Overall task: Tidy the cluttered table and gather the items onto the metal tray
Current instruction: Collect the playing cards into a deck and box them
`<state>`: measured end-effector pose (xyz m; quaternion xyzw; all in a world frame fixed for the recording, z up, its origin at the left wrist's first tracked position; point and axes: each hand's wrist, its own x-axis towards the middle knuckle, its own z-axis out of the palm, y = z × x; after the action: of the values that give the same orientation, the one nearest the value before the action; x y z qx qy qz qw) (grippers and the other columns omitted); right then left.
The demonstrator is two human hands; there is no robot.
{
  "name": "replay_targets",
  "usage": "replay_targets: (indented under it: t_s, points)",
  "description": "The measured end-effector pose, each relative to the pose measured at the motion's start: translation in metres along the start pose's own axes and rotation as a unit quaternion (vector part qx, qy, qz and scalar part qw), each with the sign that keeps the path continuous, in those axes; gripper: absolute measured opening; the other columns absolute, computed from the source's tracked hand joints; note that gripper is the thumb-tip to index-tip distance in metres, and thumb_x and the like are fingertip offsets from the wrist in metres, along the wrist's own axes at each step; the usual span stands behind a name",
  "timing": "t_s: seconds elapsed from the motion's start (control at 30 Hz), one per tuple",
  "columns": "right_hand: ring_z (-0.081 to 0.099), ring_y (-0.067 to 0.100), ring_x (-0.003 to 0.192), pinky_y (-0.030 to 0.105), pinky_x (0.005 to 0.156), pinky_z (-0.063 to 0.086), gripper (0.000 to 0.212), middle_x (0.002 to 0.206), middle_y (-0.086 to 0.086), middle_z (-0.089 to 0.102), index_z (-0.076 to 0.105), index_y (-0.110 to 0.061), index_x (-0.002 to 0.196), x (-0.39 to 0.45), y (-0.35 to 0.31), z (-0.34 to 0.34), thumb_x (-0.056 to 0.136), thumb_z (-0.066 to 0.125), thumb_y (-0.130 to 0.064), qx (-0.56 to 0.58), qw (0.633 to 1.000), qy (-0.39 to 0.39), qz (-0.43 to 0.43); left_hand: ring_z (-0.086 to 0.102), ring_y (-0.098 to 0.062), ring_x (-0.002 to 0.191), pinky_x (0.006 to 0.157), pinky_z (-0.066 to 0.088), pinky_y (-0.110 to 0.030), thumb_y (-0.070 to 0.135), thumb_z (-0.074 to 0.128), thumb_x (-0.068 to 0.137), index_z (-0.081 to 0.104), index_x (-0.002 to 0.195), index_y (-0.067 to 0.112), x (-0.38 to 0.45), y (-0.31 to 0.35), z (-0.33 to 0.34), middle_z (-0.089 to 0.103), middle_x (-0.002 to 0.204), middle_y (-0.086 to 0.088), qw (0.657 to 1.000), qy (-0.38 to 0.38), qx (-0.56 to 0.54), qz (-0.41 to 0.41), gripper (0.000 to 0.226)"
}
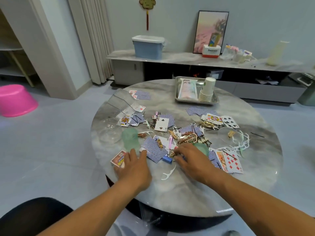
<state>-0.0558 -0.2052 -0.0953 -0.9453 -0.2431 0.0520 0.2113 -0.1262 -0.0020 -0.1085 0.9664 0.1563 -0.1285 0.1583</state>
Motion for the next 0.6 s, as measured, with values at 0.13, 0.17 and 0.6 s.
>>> replay_targets:
  t_s: [0.13, 0.17, 0.6]
  points:
    - [0.053, 0.019, 0.121, 0.034, 0.101, 0.044, 0.033, 0.131, 0.001, 0.058, 0.066, -0.018, 0.131, 0.001, -0.004, 0.001, 0.103, 0.055, -0.032, -0.015, 1.0, 0.0, -0.017, -0.004, -0.028, 0.154, 0.12, 0.017, -0.057, 0.025, 0.047, 0.1, 0.016, 0.157, 0.031, 0.002, 0.003, 0.004, -0.003, 0.166, -0.006, 0.998, 0.012, -0.064, 0.022, 0.065]
    - [0.052, 0.019, 0.121, 0.034, 0.101, 0.044, 0.034, 0.131, 0.002, 0.059, 0.065, -0.018, 0.131, 0.002, -0.005, 0.001, 0.103, 0.055, -0.032, -0.02, 1.0, 0.001, -0.019, -0.001, -0.028, 0.154, 0.121, 0.018, -0.052, 0.026, 0.047, 0.101, 0.017, 0.157, 0.029, 0.002, 0.006, 0.004, 0.001, 0.166, -0.008, 0.996, 0.015, -0.077, 0.044, 0.064]
    - [0.044, 0.025, 0.129, 0.039, 0.11, 0.034, 0.045, 0.142, 0.004, 0.051, 0.045, -0.019, 0.148, -0.009, 0.03, -0.003, 0.104, 0.04, -0.022, -0.106, 0.984, 0.097, 0.106, 0.019, -0.022, 0.15, 0.117, 0.023, -0.036, 0.033, 0.064, 0.091, 0.03, 0.155, 0.033, 0.022, 0.033, 0.008, 0.02, 0.164, 0.001, 0.978, 0.085, -0.035, 0.187, 0.072]
